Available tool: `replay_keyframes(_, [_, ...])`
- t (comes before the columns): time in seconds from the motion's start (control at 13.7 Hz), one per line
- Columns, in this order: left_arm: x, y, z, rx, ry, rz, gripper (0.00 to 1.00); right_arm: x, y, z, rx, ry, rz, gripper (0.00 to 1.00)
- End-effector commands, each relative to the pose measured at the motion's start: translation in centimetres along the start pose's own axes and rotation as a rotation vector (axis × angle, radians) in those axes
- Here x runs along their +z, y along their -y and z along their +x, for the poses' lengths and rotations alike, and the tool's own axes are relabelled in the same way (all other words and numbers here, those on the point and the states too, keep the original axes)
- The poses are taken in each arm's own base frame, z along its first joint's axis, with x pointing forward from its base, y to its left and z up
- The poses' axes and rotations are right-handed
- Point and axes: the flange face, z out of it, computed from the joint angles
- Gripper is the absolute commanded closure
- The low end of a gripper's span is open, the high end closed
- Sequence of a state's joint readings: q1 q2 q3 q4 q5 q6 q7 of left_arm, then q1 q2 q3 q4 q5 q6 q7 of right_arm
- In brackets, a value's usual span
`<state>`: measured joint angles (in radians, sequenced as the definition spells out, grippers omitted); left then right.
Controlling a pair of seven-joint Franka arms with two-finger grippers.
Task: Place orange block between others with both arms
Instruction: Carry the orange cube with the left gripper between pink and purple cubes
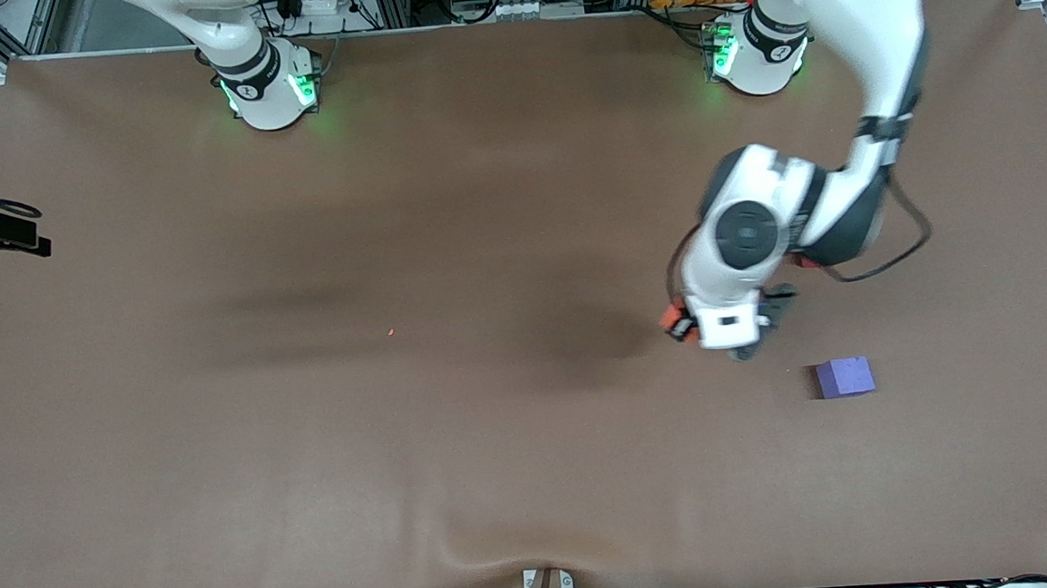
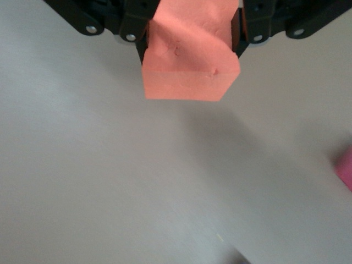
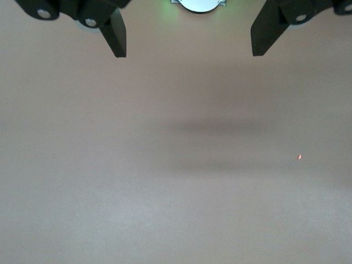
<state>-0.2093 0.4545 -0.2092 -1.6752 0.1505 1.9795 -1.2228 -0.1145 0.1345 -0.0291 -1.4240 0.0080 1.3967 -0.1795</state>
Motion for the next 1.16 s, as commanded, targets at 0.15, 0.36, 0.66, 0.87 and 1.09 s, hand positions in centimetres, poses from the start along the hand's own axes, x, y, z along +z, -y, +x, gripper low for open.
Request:
replay_keyframes(0.15, [2.2,9.9,10.7,0.200,0.105,0.073,1.00,-0.8,0.2,-0.5,-0.002,0.013,0.001,0.00])
replay_keyframes(0.36, [5.6,15.1,15.6,0.300,0.119,0.034,1.00,-0.8,0.3,-0.5,-0.004,0.013,0.001,0.00])
replay_keyframes(0.66, [11.2,19.4,17.8,0.494,0.087,-0.042,1.00,-0.8,0.3,-0.5,-0.002,0.013,0.001,0.00])
replay_keyframes(0.87, [12.3,20.2,18.9,0.556,0.080,-0.062,1.00,-0.8,0.3,-0.5,-0.002,0.013,0.001,0.00])
replay_keyframes(1.09, [12.0,20.2,19.4,0.676,0.058,-0.078,1.00,-0.8,0.3,-0.5,-0.002,0.013,0.001,0.00])
